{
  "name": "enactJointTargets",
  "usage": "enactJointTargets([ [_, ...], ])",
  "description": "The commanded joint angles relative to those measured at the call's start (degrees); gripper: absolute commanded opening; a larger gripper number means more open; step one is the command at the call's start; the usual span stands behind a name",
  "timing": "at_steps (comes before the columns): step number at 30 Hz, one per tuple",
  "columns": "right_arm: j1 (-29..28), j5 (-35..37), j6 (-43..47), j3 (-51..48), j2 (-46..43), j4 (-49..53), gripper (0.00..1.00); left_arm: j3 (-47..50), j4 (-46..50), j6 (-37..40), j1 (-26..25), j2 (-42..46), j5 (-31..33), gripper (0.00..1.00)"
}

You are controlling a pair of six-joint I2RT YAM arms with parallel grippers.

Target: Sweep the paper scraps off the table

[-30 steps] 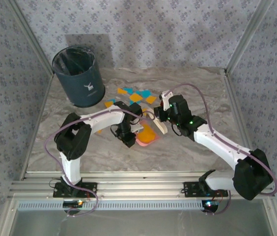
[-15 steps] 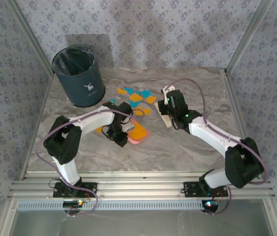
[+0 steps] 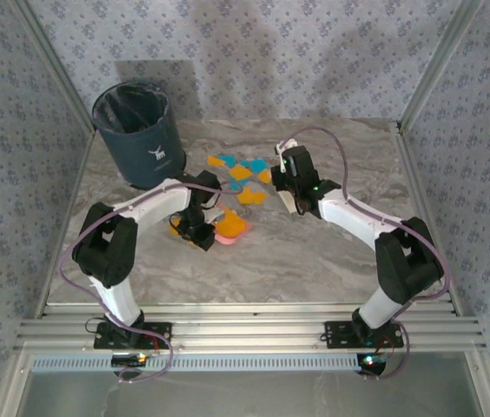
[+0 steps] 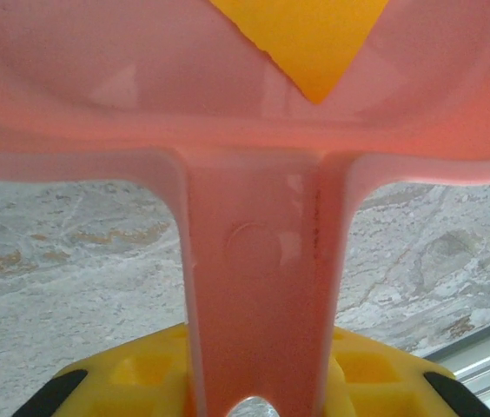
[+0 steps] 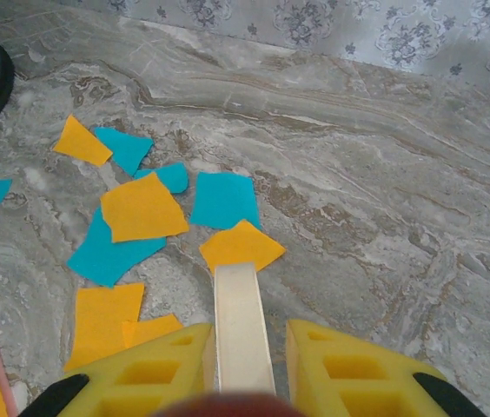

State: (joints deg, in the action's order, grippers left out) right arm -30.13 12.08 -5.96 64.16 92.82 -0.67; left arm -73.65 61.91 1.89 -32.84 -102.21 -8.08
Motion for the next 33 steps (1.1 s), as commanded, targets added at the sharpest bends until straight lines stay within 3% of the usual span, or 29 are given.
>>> enactJointTargets([
  [1,-0.25,-1.74,1.2,1.84,1.3,0.24,0.0,-2.85,3.33,1.85,0.51,-2.1,0.12,0.0],
  [12,-2.36,-10.05,3.38,2.66,2.54,1.95,0.0,-8.68,5.46,4.79,0.62,-6.76,-1.95,0.0],
  [22,-4.22,-17.06,5.6,2.75,1.25,4.95,0.0,-8.27,5.24,5.94,-0.08,-7.12,-3.16,0.0],
  [33,-6.57,-19.61,7.1,1.7,-3.11,10.12,0.0,-8.18,4.71,5.2,-0.48,-7.46,-2.94,0.0],
])
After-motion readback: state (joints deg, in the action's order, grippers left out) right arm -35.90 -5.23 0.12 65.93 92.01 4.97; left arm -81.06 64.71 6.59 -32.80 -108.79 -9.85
